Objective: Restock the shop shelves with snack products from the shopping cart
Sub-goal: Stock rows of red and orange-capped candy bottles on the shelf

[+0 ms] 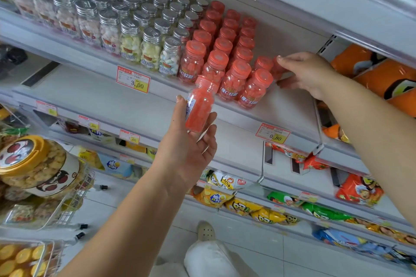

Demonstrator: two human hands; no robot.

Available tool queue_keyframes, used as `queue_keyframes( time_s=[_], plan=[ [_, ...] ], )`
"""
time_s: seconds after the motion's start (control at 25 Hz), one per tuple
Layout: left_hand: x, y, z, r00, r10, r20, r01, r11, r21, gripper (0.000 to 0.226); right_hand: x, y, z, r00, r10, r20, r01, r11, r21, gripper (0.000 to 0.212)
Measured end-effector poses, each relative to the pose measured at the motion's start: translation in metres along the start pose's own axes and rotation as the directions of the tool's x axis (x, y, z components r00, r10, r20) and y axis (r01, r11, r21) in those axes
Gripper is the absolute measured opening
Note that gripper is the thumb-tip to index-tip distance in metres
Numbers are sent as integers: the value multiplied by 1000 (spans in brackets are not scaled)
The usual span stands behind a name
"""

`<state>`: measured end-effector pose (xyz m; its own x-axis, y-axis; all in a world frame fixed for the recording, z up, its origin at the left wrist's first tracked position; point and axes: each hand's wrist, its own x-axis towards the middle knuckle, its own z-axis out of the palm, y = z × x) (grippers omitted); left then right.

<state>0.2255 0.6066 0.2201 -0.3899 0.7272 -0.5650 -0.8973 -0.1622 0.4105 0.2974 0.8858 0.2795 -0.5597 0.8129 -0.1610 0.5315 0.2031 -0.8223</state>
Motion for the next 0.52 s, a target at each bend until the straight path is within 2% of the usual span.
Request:
queue_keyframes(
  time_s=[0.12,0.32,0.44,0.52],
  plan=[
    [7,4,3,1000,3,20,-3,1000,13,58,12,-10,12,1000,-7,-11,8,994,111,4],
    [13,4,3,999,-2,51,1,1000,21,59,22,-17,27,999,25,31,-33,965,262,17],
    [16,4,4,998,-1,69,0,1000,20,56,22,-14,26,998,27,57,-39,975,218,22],
    [19,7,6,995,8,96,-11,1000,24,49,20,-15,25,997,-50,-50,54,995,87,26]
  ],
)
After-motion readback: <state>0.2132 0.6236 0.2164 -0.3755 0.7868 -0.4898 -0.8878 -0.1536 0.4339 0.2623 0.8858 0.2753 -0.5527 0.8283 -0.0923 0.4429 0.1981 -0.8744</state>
